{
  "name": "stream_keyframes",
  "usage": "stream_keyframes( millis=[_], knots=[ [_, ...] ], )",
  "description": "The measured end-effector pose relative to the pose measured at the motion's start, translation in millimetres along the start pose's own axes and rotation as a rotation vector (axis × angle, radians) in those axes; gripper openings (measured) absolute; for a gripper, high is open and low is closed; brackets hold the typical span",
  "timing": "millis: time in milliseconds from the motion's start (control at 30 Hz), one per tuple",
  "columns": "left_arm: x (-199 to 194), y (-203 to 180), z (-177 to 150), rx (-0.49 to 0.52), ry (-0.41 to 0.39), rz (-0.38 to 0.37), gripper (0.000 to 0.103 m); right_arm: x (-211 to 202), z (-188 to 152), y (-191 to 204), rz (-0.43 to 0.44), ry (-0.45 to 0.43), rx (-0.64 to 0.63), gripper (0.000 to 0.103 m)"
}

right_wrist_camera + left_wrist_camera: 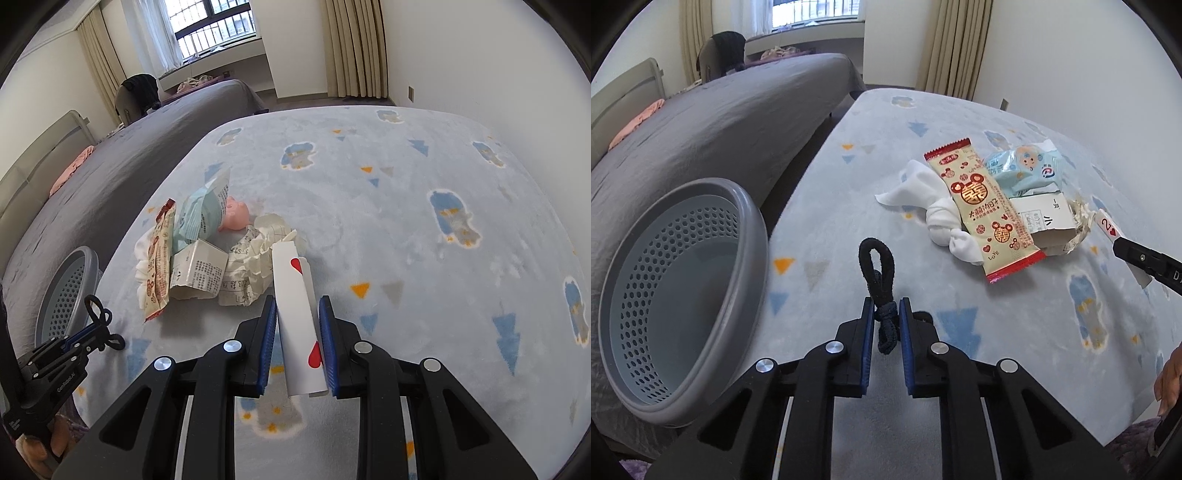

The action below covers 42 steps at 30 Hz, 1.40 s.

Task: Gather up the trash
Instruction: 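Carry card and hair tie over the basket and open both grippers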

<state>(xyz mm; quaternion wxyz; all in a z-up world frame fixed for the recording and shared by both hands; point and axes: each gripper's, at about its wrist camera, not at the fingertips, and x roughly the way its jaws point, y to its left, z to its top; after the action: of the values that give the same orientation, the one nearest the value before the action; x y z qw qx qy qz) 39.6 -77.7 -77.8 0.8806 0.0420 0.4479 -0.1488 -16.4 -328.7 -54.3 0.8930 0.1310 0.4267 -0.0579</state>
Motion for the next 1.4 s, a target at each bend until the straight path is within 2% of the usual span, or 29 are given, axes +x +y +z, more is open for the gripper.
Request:
stream_keyframes(
  millis=[233,333,633,1200,1400],
  knots=[
    [-32.0,8.9,5.6,-0.009,-0.061,0.006,0.013,-13.7,8.1,15.8,0.027,-0.035,-0.01,0.023],
    [-46.9,10.6,9.6,0.0,-0.097,0.032,0.013,-22.6,14.0,27.7,0.05,-0.061,-0.015,0.023],
    [-83.1,38.8,14.1,-0.038,-0.161,0.086,0.013,-39.7,31.0,84.5,0.158,-0.109,-0.066,0.023],
    [-113.3,148.9,17.5,-0.152,-0.175,0.259,0.013,-9.3,29.2,233.5,0.376,-0.035,-0.24,0.023],
    [-110.8,179.4,17.8,-0.172,-0.158,0.289,0.013,7.9,21.7,277.4,0.434,0.003,-0.294,0.023]
  ],
)
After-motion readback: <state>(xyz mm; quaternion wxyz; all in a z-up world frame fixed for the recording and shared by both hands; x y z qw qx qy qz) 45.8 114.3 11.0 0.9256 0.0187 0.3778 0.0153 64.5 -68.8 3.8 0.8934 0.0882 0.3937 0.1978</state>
